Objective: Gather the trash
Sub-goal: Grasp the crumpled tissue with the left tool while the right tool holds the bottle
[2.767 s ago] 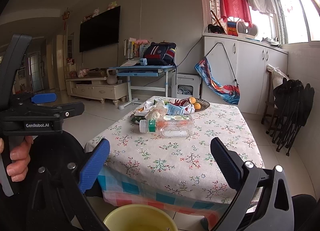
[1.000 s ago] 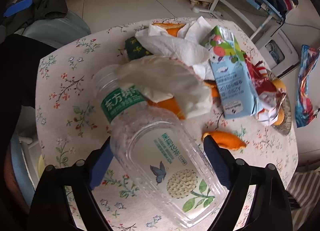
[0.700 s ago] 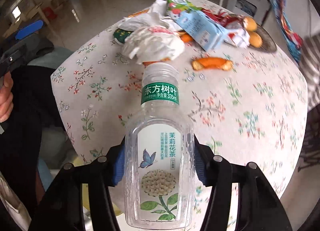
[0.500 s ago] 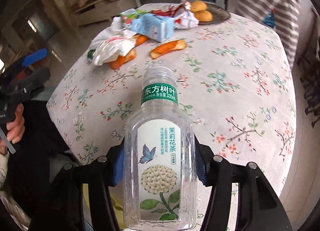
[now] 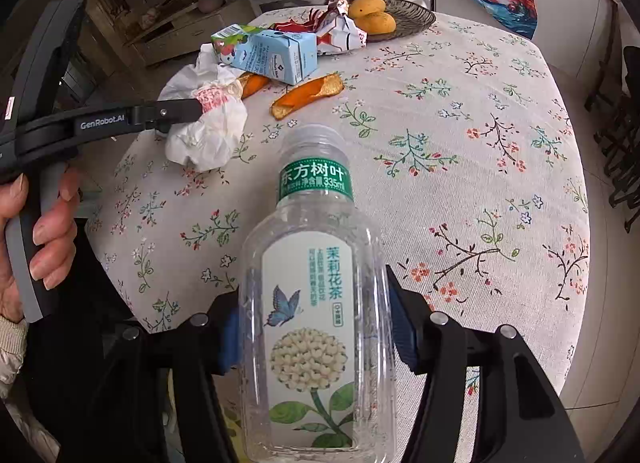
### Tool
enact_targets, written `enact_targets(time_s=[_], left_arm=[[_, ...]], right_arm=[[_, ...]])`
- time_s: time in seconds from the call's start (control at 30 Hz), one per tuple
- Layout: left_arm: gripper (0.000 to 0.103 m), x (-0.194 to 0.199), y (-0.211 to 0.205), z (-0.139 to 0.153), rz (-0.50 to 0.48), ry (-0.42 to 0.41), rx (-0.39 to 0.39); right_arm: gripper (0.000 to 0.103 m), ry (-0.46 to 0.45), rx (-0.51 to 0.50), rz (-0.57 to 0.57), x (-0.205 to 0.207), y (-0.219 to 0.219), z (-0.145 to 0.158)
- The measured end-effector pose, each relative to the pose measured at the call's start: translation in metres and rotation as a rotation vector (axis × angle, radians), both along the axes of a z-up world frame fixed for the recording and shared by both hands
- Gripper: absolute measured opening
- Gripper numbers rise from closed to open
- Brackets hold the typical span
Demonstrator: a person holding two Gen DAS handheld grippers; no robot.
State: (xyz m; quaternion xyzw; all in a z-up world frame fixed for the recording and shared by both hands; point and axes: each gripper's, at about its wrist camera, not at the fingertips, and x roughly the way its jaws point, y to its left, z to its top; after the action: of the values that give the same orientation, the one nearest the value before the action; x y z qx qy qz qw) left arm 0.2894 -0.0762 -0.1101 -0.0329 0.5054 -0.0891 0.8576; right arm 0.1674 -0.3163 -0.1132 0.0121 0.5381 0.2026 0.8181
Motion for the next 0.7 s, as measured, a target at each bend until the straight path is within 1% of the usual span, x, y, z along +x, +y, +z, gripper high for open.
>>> enact_targets(time_s=[0.1,0.17,0.27,0.37,0.47,0.6,0.7], left_arm=[[0.016,-0.015,0.006,0.01,-0.014,-0.046,-0.022],[0.015,-0.029,0.012,0.021,-0.026,-0.073,-0.048],[0.014,-0.053,0.024,0.034,-0.047,-0.09,-0.077],[0.014,-0.078,0.034,0.042,-0.071,-0.106,-0.09],[0.014,-0.099,0.042,0.043,-0.08,-0.132,-0.066],[0.014,-0.106,0.053,0.034,-0.06,-0.128,-0.078],[0.014,-0.118,0.054,0.038,-0.058,-0.157,-0.075]], right_arm=[[0.059,0.003,-0.002,0.005,-0.002,0.0,-0.001],[0.059,0.002,-0.002,0.002,-0.004,-0.002,-0.001],[0.058,0.004,0.006,-0.005,-0.007,-0.004,0.0],[0.058,0.0,0.021,-0.014,-0.009,-0.007,0.001],[0.057,-0.005,0.03,-0.024,-0.009,-0.007,0.002],[0.057,-0.009,0.063,-0.056,-0.01,-0.013,0.004],[0.057,-0.008,0.136,-0.101,-0.011,-0.024,0.007]])
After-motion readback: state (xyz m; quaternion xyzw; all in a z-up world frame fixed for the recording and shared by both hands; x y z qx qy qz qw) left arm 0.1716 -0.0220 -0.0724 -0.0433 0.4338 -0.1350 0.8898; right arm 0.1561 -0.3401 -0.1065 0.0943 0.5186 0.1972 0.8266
